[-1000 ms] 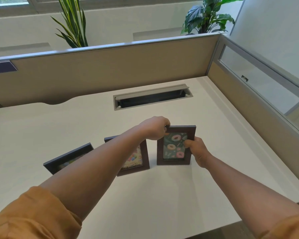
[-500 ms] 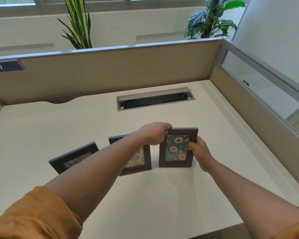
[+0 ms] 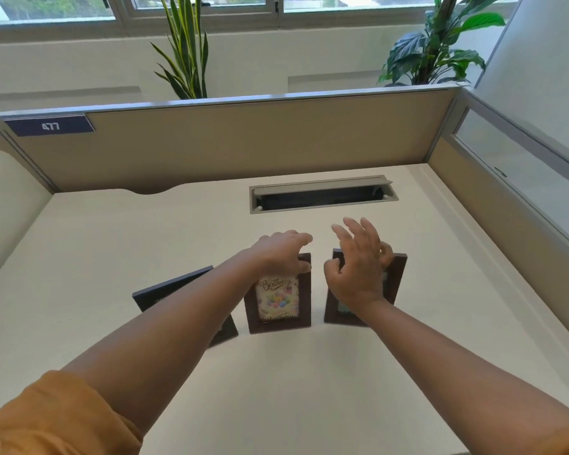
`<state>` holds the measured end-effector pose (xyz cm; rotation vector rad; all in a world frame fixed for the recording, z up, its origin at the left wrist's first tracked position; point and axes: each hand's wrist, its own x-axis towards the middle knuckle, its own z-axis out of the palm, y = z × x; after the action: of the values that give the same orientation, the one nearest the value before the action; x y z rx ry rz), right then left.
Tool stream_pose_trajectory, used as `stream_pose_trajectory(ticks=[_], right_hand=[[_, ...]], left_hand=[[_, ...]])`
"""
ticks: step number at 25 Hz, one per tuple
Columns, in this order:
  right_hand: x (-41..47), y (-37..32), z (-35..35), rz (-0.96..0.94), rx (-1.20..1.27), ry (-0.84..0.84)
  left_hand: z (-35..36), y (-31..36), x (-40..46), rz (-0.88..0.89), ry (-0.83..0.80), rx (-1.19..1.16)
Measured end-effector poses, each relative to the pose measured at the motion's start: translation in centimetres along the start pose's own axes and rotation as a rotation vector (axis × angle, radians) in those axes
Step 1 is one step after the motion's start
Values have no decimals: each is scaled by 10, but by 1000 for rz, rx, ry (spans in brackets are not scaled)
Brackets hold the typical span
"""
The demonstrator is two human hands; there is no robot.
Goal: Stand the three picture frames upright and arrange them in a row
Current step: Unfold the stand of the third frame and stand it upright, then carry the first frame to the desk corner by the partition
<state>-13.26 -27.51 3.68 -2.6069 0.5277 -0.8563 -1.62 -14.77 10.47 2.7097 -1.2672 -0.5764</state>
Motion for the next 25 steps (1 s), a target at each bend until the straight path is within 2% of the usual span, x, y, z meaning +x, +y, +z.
stream_pose_trajectory(ticks=[3, 5, 7, 10, 14, 17, 19, 20, 23, 25], right_hand=[[5, -24, 16, -162, 4, -27], [6, -44, 27, -275, 36, -86], [7, -68, 37, -368, 24, -141], [9, -104, 52, -490, -36, -209], [10, -136, 66, -678, -120, -307], [7, -160, 75, -715, -33, -412], [7, -179, 76, -616, 100, -506], [7, -188, 74, -488, 216, -586], [24, -213, 73, 56, 653, -789], [43, -222, 77, 280, 840, -908]], left_hand=[[-14, -35, -22, -111, -42, -23], [-26, -61, -40, -226, -137, -30], [-33, -83, -59, -345, -246, 45], [-30, -111, -81, -434, -304, 124], [-19, -133, -97, -365, -185, 75], [-26, -142, -108, -328, -63, 59], [-39, -148, -117, -334, -13, 18], [-48, -150, -122, -332, 4, -1], [-72, -155, -131, -318, 46, -18], [-85, -161, -135, -310, 88, -22]])
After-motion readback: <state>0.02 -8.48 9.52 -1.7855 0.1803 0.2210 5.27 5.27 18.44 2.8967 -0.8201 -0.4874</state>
